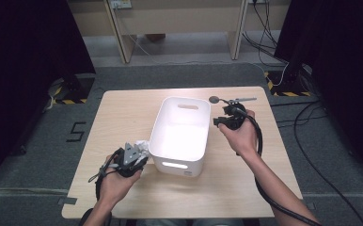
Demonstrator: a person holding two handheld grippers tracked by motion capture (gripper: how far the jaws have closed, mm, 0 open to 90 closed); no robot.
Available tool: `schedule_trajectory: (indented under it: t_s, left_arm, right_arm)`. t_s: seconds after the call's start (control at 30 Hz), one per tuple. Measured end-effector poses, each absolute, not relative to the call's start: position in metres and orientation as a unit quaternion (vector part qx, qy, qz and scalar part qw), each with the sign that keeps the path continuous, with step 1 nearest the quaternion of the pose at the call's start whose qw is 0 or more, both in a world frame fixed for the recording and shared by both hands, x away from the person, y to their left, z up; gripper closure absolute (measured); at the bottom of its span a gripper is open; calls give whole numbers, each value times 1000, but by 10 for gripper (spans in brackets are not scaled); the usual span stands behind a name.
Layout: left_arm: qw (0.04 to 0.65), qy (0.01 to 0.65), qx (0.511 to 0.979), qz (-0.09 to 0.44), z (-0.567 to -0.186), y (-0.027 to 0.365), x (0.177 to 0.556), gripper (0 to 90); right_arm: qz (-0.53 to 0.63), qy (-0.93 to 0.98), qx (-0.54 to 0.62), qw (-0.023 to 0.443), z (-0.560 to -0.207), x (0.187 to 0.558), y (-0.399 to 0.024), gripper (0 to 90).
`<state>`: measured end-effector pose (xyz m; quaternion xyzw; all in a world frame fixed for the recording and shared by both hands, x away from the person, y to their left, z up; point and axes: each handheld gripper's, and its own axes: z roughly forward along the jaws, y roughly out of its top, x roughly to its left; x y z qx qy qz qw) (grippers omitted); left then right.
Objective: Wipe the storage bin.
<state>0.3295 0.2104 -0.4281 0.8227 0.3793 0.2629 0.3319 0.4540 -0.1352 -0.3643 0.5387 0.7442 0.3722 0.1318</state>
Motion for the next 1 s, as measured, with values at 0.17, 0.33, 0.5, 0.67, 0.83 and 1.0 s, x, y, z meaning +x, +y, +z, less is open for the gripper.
schedule_trajectory:
  t_s: [0.17, 0.33, 0.5, 0.67, 0.83, 1.0]
  left_arm:
    - [335, 365, 830, 255, -427, 200, 319, 722]
    - [335, 358, 833, 256, -428, 183, 321, 722]
    - [331, 361, 830, 266, -424, 169, 338, 722]
    - [322, 357, 834, 269, -422, 162, 350, 722]
    - [324, 356, 841, 249, -424, 174, 331, 721]
    - [336, 337, 847, 239, -421, 175, 302, 722]
  right_arm:
    - [373, 759, 522, 114, -360, 436, -122, 707]
    - [344, 766, 525, 137, -368, 440, -114, 755]
    - [328, 754, 547, 154, -369, 455, -112, 819]
    - [318, 748, 557, 172, -370, 467, -111, 824]
    - [341, 746, 551, 158, -366, 454, -125, 783]
    - [343, 755, 539, 147, -364, 432, -132, 776]
